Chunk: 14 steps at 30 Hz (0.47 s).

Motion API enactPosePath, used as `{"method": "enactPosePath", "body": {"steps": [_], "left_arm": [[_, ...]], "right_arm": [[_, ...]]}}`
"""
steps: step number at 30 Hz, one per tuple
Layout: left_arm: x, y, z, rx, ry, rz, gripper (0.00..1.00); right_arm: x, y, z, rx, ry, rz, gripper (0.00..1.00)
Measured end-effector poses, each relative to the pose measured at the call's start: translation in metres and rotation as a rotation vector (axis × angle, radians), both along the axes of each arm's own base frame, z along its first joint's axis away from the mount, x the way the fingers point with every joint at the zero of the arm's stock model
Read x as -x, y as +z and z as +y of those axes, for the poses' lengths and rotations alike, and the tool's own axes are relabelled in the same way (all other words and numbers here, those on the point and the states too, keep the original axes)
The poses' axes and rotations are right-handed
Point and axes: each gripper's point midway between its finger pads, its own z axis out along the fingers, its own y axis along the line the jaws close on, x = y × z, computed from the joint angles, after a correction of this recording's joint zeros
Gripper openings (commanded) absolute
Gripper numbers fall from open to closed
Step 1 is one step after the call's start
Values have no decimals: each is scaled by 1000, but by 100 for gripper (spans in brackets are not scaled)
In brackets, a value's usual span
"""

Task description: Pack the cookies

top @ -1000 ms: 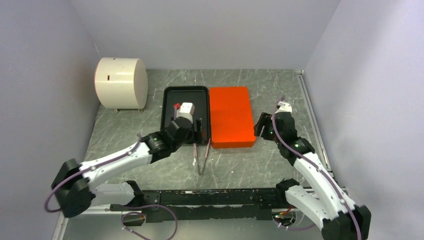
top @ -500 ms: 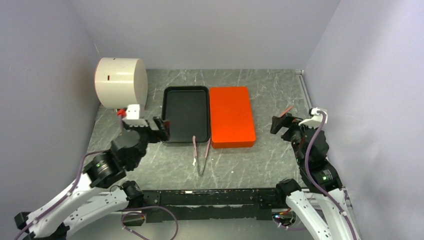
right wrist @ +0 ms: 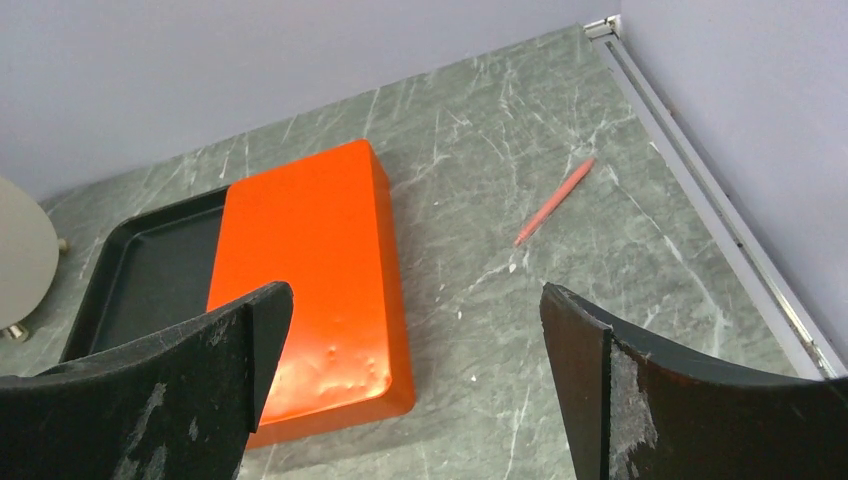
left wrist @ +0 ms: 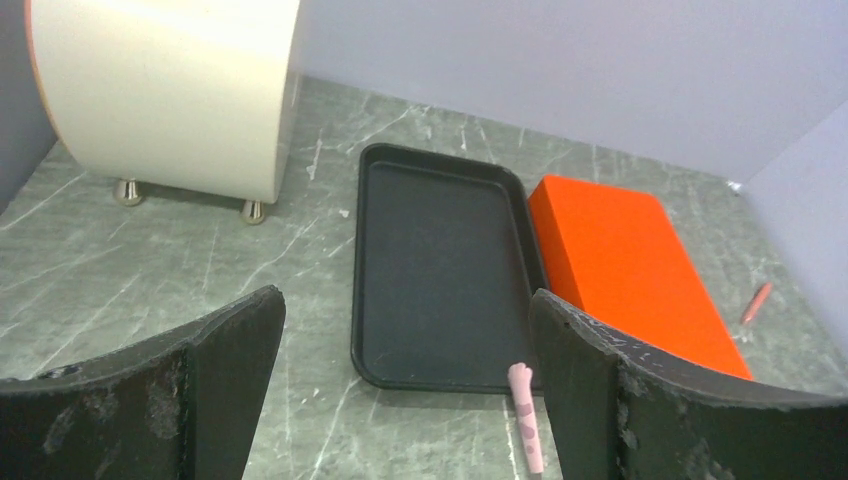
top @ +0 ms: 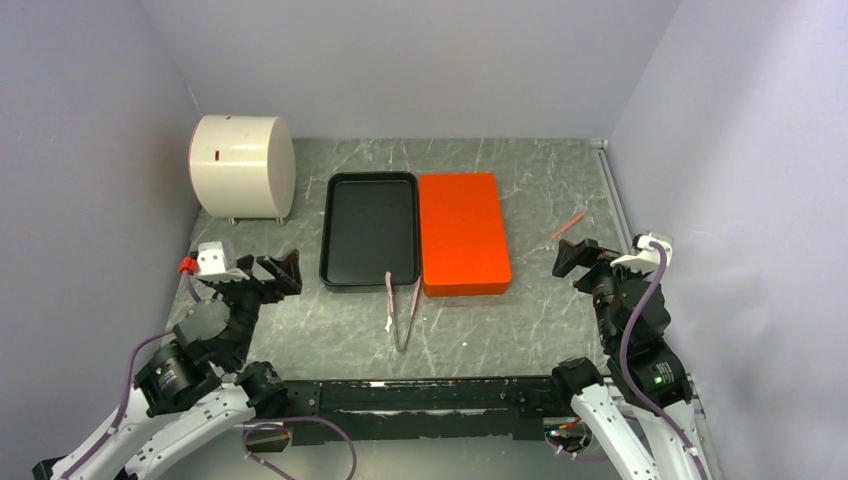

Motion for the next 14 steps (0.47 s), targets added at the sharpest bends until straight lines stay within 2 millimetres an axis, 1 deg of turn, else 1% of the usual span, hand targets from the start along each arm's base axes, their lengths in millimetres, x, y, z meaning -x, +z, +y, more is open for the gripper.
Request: {"method": "enactPosePath", "body": {"steps": [3,9,14], "left_arm": [[-2,-9,0,-24,11,19,96],[-3,-11,5,-34,45,26,97],[-4,-11,8,-35,62,26,97]], "right_arm": [[0,-3,0,4,1,5,100],[1,-7,0,11,6,8,100],[3,-6,4,21,37,2,100]]}}
